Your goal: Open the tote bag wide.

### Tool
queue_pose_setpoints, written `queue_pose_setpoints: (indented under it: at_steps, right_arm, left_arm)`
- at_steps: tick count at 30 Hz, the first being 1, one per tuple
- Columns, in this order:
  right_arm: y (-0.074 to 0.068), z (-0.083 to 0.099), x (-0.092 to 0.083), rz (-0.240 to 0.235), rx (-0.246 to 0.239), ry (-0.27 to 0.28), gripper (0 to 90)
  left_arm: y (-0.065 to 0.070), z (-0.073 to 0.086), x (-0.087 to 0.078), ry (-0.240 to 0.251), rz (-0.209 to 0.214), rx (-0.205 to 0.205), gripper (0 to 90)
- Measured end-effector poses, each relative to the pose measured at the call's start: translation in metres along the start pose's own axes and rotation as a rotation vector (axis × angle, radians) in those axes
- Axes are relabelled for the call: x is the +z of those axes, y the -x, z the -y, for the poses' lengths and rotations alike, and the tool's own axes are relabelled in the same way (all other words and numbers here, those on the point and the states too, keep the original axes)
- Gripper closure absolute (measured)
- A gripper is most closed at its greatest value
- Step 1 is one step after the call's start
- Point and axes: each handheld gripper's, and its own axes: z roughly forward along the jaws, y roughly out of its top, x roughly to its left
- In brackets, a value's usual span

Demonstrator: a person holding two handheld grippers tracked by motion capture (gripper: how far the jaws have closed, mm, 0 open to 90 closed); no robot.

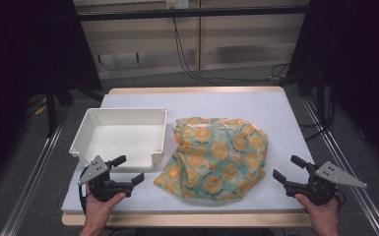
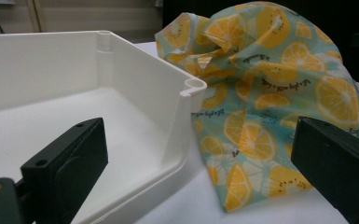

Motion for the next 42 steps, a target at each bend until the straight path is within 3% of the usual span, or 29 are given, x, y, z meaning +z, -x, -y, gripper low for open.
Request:
queue_pose_setpoints:
  at_steps: [2,3,5,8,9,13,16,19,27,29,31,32,33,34,39,42]
  right_arm:
    - [0.000,0.000,0.001,-0.020,0.003,-0.003,16.5]
    - [-0.001,-0.001,0.001,-0.042,0.002,-0.007,23.3]
    - [-0.002,-0.001,0.002,-0.056,-0.011,-0.010,27.4]
    - [0.000,0.000,0.005,-0.088,-0.004,-0.029,34.6]
    - [0.001,0.000,0.007,-0.093,-0.006,-0.041,35.1]
    - [0.001,0.002,0.010,-0.102,-0.025,-0.076,39.8]
    - [0.000,-0.001,0.011,-0.119,-0.014,-0.084,45.6]
    - [-0.002,-0.010,0.013,-0.174,-0.002,-0.117,51.7]
    - [-0.005,-0.033,0.031,-0.269,0.005,-0.179,50.7]
    - [-0.004,-0.035,0.034,-0.273,0.003,-0.183,50.2]
    - [0.001,-0.045,0.049,-0.307,0.015,-0.186,46.5]
    - [0.001,-0.045,0.049,-0.307,0.015,-0.186,46.5]
    - [0.004,-0.052,0.062,-0.314,0.006,-0.206,44.4]
    - [0.004,-0.052,0.062,-0.314,0.006,-0.206,44.4]
    - [0.006,-0.070,0.098,-0.340,-0.015,-0.257,38.3]
    - [0.006,-0.074,0.107,-0.341,-0.021,-0.271,36.2]
  left_arm:
    - [0.001,0.000,0.003,-0.013,0.002,-0.003,5.0]
    - [0.001,0.001,0.004,-0.018,0.001,-0.012,5.5]
    - [0.001,0.001,0.005,-0.016,0.013,-0.022,6.5]
    - [0.001,0.001,0.006,-0.018,-0.010,-0.010,8.8]
    - [0.001,0.001,0.007,-0.018,0.001,-0.026,9.7]
    - [0.002,0.000,0.008,-0.034,0.002,-0.008,10.5]
    - [0.004,0.000,0.008,-0.030,0.003,-0.001,11.6]
    - [0.006,0.000,0.007,-0.037,0.002,0.021,12.1]
    - [0.010,0.000,0.007,-0.046,0.020,0.042,14.4]
    - [0.010,0.000,0.007,-0.039,0.025,0.039,15.0]
    - [0.010,0.000,0.008,-0.055,0.020,0.042,15.2]
    - [0.010,0.000,0.009,-0.058,0.021,0.043,15.2]
    - [0.010,0.000,0.009,-0.059,0.024,0.047,15.6]
    - [0.011,0.000,0.009,-0.063,0.023,0.049,15.6]
    - [0.012,0.000,0.008,-0.054,0.027,0.048,15.9]
    - [0.011,0.000,0.008,-0.059,0.021,0.046,15.8]
